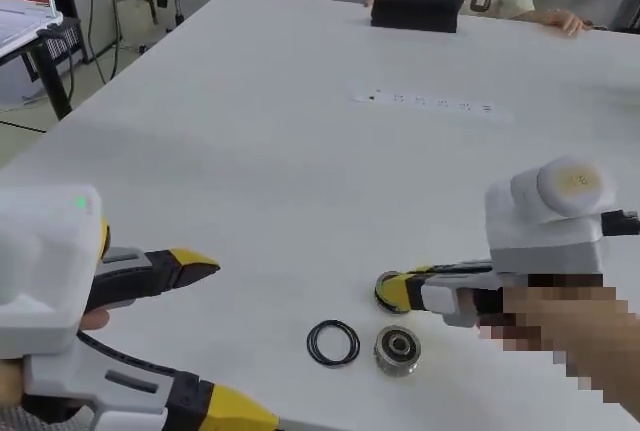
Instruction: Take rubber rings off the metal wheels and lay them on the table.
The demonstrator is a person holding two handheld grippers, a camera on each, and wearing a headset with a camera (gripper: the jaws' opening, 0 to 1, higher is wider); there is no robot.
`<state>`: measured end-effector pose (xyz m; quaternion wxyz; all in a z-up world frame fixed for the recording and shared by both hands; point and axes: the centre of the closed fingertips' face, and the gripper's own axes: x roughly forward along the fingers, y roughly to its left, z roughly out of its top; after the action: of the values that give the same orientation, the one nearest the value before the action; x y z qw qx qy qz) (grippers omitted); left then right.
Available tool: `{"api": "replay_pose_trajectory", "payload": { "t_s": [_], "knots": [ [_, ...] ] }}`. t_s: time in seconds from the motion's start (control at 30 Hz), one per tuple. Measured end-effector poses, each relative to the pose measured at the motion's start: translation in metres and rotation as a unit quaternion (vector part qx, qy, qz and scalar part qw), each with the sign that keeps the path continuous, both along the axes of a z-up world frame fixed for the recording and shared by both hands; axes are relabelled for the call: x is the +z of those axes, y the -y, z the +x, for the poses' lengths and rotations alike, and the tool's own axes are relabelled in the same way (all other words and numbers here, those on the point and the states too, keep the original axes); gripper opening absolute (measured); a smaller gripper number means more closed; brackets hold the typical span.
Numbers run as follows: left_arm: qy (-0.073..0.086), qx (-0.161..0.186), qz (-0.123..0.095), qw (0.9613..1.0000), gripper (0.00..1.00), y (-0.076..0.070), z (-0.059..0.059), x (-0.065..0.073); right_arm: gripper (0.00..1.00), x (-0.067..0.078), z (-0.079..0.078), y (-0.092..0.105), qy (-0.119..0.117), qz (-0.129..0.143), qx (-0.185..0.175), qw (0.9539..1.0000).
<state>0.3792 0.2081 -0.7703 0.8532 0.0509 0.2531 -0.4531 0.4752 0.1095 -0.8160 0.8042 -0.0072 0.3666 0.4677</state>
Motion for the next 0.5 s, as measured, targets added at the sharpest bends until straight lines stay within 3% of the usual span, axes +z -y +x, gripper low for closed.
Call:
{"api": "replay_pose_trajectory", "payload": {
  "t_s": [0.1,0.17,0.33,0.5],
  "knots": [
    [0.009,0.001,-0.003,0.9999,0.90,0.000,0.002,0.005,0.04,0.000,0.005,0.007,0.006,-0.007,-0.011,0.9999],
    [0.024,-0.007,-0.006,0.9997,0.90,0.002,0.001,0.011,0.04,0.000,0.007,0.010,0.005,-0.007,-0.017,0.9998],
    [0.039,-0.015,0.005,0.9991,0.92,0.003,0.003,0.020,0.05,0.002,0.010,0.014,0.011,-0.009,-0.027,0.9995],
    [0.067,-0.023,-0.017,0.9974,0.91,0.011,0.011,0.043,0.06,-0.003,0.013,0.020,0.022,-0.025,-0.024,0.9992]
  ]
}}
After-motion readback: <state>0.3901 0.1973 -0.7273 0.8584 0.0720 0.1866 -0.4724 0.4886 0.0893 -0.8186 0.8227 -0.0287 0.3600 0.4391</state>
